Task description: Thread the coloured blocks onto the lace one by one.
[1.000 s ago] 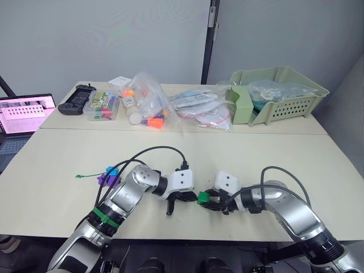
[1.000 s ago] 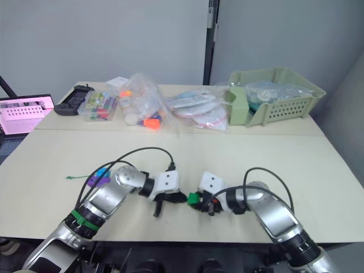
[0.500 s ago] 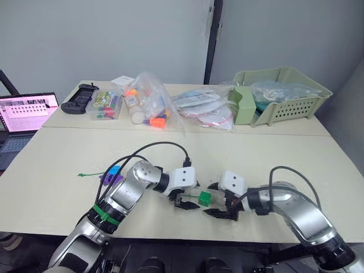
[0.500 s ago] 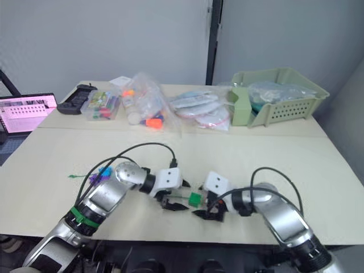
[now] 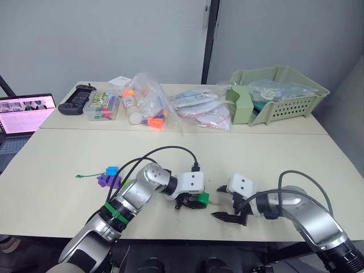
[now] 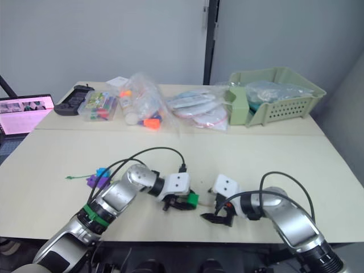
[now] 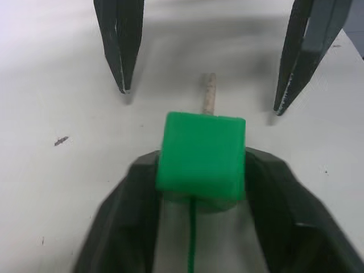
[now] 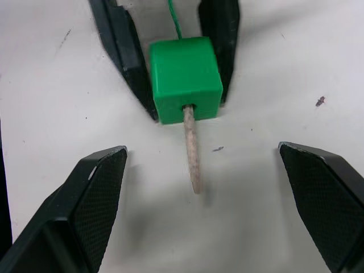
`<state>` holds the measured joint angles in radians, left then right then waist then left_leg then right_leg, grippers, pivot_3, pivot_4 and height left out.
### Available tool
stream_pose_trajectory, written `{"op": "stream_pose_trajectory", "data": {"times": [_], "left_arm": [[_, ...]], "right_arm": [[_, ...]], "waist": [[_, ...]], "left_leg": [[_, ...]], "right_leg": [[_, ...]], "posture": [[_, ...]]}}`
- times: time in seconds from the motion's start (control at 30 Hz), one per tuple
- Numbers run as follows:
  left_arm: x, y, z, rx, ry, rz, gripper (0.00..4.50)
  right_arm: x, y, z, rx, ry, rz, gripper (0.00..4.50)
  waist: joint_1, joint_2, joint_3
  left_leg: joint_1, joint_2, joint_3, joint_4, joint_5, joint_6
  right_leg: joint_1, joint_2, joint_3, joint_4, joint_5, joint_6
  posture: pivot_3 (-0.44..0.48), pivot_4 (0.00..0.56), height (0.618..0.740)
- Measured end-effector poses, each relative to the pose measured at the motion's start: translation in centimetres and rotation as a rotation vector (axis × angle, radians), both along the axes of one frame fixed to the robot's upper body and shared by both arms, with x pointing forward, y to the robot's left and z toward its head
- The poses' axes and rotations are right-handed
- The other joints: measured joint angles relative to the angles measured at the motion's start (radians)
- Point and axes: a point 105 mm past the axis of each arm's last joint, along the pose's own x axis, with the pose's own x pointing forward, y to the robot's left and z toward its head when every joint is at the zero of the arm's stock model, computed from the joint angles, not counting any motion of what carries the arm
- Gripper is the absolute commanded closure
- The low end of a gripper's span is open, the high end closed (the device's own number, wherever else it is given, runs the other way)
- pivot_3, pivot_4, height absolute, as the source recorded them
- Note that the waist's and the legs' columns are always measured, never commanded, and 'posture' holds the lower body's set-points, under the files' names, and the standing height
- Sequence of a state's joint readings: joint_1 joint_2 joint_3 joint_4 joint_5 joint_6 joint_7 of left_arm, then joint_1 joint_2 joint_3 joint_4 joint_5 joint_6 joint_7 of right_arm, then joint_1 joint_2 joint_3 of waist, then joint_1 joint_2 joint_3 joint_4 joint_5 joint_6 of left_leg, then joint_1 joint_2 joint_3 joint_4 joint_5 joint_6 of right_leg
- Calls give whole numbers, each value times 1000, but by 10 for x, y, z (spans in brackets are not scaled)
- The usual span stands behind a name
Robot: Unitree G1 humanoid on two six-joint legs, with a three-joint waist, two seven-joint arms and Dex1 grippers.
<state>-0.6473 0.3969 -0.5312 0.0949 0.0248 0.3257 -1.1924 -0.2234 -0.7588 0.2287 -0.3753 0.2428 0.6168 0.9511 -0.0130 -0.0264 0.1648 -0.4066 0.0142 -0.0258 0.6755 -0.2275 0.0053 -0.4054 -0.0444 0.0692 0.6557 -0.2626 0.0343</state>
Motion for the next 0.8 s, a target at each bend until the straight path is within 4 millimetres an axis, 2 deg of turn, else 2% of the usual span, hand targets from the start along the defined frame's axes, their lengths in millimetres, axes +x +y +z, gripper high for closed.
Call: {"op": "stream_pose_trajectory", "data": {"times": [0.1, 0.13, 0.2, 0.5, 0.53, 0.67, 0.8], "left_arm": [[0, 0, 0, 0, 0, 0, 3304], [0, 1, 0, 1, 0, 0, 3304], [0, 1, 0, 2, 2, -1, 3304], [0, 4, 0, 5, 7, -2, 3304], [0, 4, 0, 6, 8, -4, 3304], [-1, 9, 1, 10, 5, -14, 3304], [-1, 26, 5, 13, 6, 5, 3304]], "right_arm": [[0, 0, -1, 0, 4, 1, 0], [1, -1, -2, -1, 8, -2, 529], [2, -1, -3, -2, 12, -6, 1101], [1, 3, -7, -16, -2, 43, 4232], [1, 3, -7, -16, -3, 44, 4468], [2, 3, -7, -17, -9, 49, 4500], [3, 9, -6, -12, -15, 64, 4500]], "waist": [[0, 0, 0], [0, 0, 0], [-1, 0, 0], [-1, 0, 0], [-1, 0, 0], [-1, 0, 0], [-5, 0, 0]], "left_leg": [[0, 0, 0, 0, 0, 0], [0, 0, 0, 0, 0, 0], [0, 0, 0, 0, 0, 0], [0, 0, 0, 0, 0, 0], [0, 0, 0, 0, 0, 0], [0, 0, 0, 0, 0, 0], [0, 1, 0, -1, 0, 0]], "right_leg": [[0, 0, 0, 0, 0, 0], [0, 0, 0, 0, 0, 0], [0, 0, 0, 0, 0, 0], [0, 0, 0, 0, 0, 0], [0, 0, 0, 0, 0, 0], [0, 0, 0, 0, 0, 0], [0, 0, 0, 0, 0, 0]], "posture": [[0, 150, 740], [0, 150, 740], [0, 150, 740], [0, 150, 740], [0, 150, 740], [0, 150, 740], [0, 150, 740]]}}
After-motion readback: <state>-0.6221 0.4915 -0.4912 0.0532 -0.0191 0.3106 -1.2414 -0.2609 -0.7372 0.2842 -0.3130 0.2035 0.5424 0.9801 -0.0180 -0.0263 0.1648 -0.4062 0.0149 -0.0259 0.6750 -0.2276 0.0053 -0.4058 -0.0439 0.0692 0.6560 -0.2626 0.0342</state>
